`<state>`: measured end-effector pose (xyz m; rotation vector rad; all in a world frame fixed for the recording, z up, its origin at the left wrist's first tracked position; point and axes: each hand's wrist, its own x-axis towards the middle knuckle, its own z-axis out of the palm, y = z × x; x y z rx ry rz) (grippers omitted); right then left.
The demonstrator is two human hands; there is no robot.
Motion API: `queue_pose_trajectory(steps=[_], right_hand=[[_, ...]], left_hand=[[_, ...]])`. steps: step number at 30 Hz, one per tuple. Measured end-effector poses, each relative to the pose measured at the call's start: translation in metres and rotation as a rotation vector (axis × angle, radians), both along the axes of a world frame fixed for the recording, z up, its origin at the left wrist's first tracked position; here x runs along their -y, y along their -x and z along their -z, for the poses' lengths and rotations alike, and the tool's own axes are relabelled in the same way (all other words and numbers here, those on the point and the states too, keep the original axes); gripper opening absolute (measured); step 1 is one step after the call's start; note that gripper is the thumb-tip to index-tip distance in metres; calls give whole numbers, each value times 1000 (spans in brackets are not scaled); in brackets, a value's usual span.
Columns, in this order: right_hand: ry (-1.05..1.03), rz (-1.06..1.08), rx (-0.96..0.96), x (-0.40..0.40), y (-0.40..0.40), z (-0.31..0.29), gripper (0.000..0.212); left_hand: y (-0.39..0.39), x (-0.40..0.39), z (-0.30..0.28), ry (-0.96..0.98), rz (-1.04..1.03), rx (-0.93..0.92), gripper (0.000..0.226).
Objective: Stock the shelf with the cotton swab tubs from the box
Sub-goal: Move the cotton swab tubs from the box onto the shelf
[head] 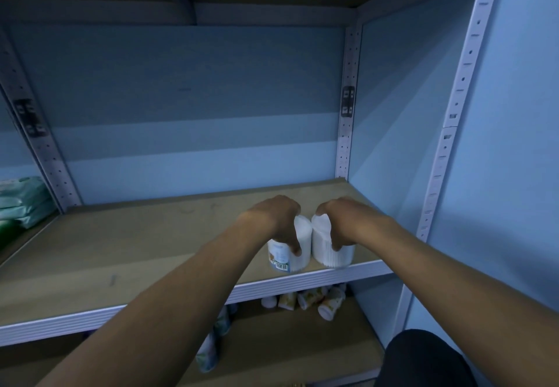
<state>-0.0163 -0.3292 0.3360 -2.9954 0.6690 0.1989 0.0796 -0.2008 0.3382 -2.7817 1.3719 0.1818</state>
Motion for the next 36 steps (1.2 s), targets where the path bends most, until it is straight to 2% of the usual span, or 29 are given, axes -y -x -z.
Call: queue_pose_trajectory(steps=[4, 15, 23, 31, 36], right_hand=[[-28, 3, 57, -2, 2, 8, 86], [53, -26, 218, 9, -2, 27, 65], [67, -12, 237, 31, -19, 32, 62], [81, 12, 233, 58, -42, 34, 68], [121, 26, 266, 79, -64, 40, 65]], left_hand=[[1, -5, 7, 29, 10, 12, 86], [-7, 4, 19, 76, -5, 62, 72], [-25, 30, 27, 110, -13, 50, 69], [-50, 59, 27, 99, -9, 60, 54], [-70, 83, 29, 110, -26, 54, 52]])
